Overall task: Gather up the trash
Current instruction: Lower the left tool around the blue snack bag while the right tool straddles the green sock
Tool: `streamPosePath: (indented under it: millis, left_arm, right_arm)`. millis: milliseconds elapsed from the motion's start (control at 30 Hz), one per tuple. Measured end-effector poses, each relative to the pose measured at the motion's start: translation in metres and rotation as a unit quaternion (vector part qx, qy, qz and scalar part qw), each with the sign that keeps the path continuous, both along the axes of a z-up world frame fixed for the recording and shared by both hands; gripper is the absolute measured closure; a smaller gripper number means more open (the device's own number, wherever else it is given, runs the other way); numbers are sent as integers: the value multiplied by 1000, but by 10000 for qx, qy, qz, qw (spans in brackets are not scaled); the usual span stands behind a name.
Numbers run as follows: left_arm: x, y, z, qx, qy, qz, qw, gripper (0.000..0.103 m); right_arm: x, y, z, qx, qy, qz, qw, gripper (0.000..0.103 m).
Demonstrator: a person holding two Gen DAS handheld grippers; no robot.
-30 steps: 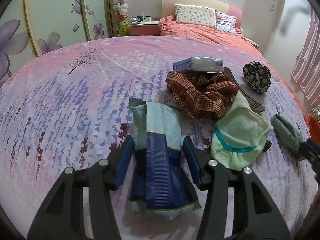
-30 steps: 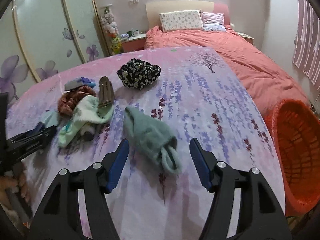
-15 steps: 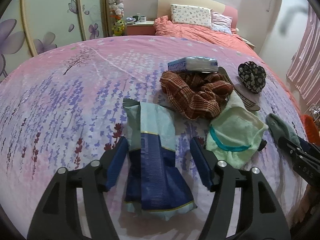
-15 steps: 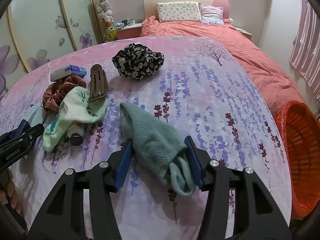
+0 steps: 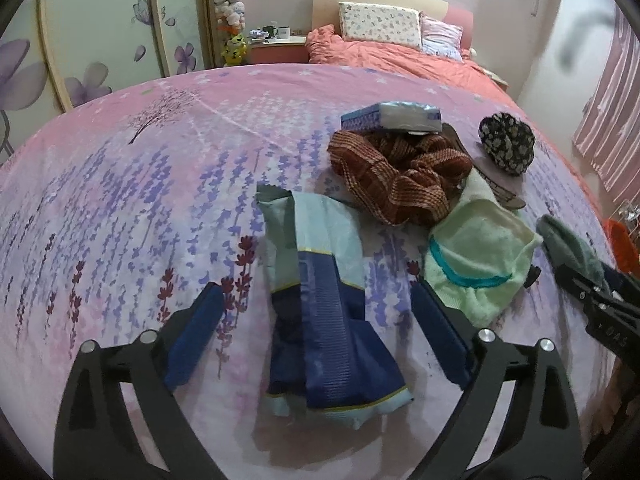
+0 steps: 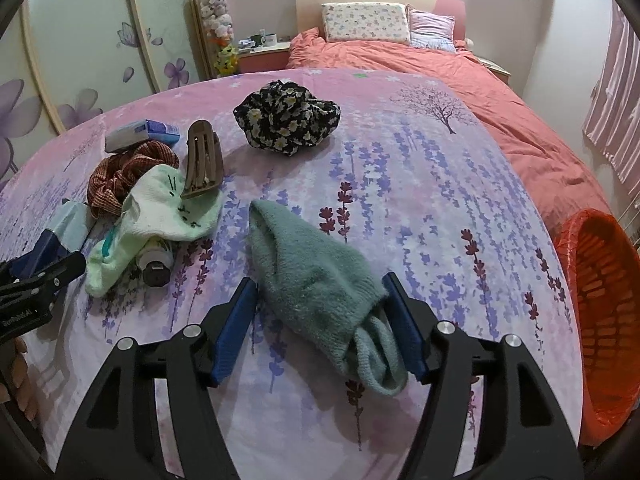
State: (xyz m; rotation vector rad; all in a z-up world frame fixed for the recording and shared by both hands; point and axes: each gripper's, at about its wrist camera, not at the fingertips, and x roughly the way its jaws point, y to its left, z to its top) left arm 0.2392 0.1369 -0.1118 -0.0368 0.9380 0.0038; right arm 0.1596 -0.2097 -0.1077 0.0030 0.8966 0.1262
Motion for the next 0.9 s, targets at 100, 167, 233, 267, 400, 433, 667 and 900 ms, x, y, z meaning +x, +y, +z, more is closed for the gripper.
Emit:
streamPosePath:
  millis: [100, 167, 233, 267, 400, 433, 667, 900]
  left_arm:
    - [3, -6, -3, 199, 94, -55, 9997, 4]
    - [4, -6, -3, 189, 103, -59, 9998, 4]
    - [4, -6, -3, 175, 103, -55, 9998, 4]
    - [4, -6, -3, 185, 104, -58, 9998, 4]
    - [4, -7, -4, 206, 112, -62, 9997, 3]
    - [4, -6, -4, 202, 110, -63, 9997, 3]
    - [4, -7, -4, 198, 107, -60, 9997, 3]
    - [4, -7, -4, 197, 108, -61, 9997, 3]
  right_arm:
    - [0, 0, 0, 1, 0, 1, 10000, 38]
    - [0, 0, 0, 3, 0, 1, 10000, 38]
    - [0, 0, 0, 4, 0, 2, 10000, 38]
    - [0, 0, 0, 5, 0, 2, 10000, 38]
    - [0, 0, 0, 4, 3, 11, 10000, 37]
    - [0, 0, 0, -3, 7, 23, 10000, 36]
    - [-2, 7, -1, -71, 48, 135, 9999, 25]
    - [-3, 8, 0, -73, 65, 107, 9999, 21]
